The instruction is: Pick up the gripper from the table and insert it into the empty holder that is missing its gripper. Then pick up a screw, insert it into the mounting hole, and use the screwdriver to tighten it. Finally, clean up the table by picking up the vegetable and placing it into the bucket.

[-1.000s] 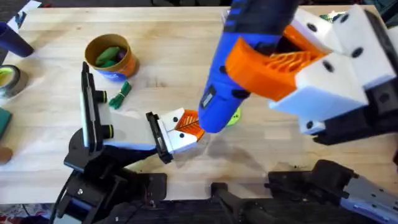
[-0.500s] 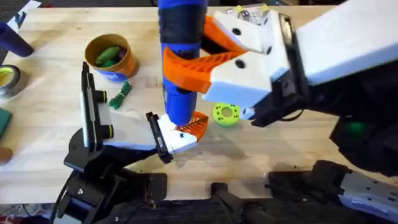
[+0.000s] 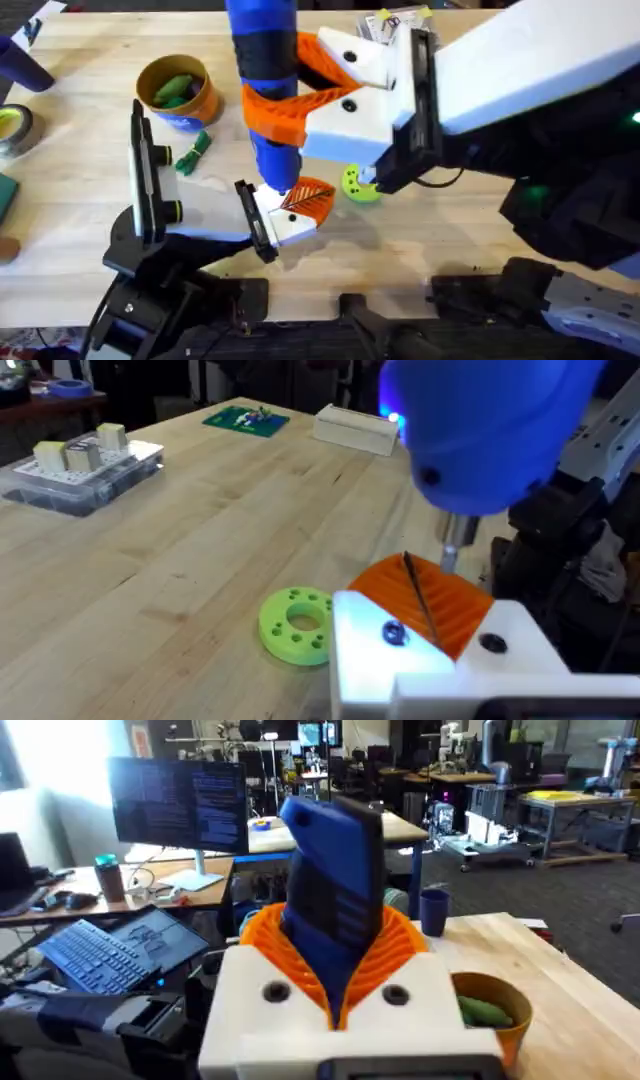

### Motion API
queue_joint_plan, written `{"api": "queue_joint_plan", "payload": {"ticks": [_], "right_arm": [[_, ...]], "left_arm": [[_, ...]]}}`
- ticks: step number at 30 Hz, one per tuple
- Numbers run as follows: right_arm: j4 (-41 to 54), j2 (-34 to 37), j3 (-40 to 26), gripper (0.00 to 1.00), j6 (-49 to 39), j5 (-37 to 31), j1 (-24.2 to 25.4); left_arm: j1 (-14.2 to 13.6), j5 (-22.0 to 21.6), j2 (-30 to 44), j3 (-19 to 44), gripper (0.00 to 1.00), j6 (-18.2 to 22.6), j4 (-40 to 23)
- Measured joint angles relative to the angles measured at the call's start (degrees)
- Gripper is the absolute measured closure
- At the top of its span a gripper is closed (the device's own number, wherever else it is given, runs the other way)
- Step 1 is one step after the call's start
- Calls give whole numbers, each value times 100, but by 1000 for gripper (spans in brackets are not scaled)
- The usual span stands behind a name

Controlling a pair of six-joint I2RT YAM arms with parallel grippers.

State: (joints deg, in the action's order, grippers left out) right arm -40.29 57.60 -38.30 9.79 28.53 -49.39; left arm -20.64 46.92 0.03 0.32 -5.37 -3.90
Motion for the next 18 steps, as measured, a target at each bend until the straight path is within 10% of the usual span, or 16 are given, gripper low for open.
{"api": "queue_joint_plan", "payload": {"ticks": [18], "right_arm": [[-23,208,0,975,-368,0,-2]], "left_arm": [[0,0,0,0,988,0,0]]}}
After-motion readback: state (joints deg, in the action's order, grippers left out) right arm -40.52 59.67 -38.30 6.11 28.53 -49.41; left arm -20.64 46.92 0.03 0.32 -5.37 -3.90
